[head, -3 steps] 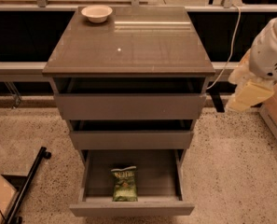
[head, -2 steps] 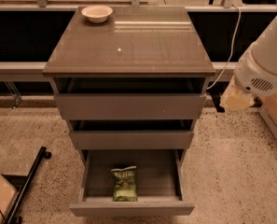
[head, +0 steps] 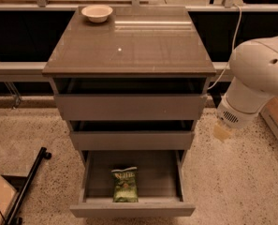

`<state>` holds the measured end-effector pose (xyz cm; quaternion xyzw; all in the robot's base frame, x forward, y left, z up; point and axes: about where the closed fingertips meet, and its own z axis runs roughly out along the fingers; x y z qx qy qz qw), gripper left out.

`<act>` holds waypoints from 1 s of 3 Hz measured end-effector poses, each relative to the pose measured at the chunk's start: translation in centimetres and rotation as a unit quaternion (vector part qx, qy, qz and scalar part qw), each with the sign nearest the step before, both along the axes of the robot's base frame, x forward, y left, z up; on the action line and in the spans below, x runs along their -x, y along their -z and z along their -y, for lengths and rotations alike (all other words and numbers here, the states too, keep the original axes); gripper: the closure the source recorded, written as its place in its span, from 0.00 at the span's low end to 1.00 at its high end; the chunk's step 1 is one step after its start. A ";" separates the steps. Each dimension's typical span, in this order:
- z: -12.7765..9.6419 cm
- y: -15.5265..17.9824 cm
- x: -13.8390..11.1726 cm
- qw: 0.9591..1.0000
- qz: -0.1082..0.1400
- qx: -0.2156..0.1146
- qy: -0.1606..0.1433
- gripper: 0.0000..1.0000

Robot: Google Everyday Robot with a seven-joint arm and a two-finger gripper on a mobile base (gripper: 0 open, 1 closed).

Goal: Pick green jalapeno chip bag from bottom drawer and place on counter

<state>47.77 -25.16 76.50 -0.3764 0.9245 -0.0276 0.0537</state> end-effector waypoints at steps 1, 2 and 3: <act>-0.1 -0.5 -0.1 1.000 0.005 -0.001 0.009 0.73; -1.5 1.7 -0.5 0.999 -0.015 -0.017 0.024 0.50; -3.9 5.1 -2.0 0.993 -0.026 -0.080 0.085 0.26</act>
Offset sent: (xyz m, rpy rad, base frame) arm 0.0129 0.0335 -0.0472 0.0893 0.0846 -0.1936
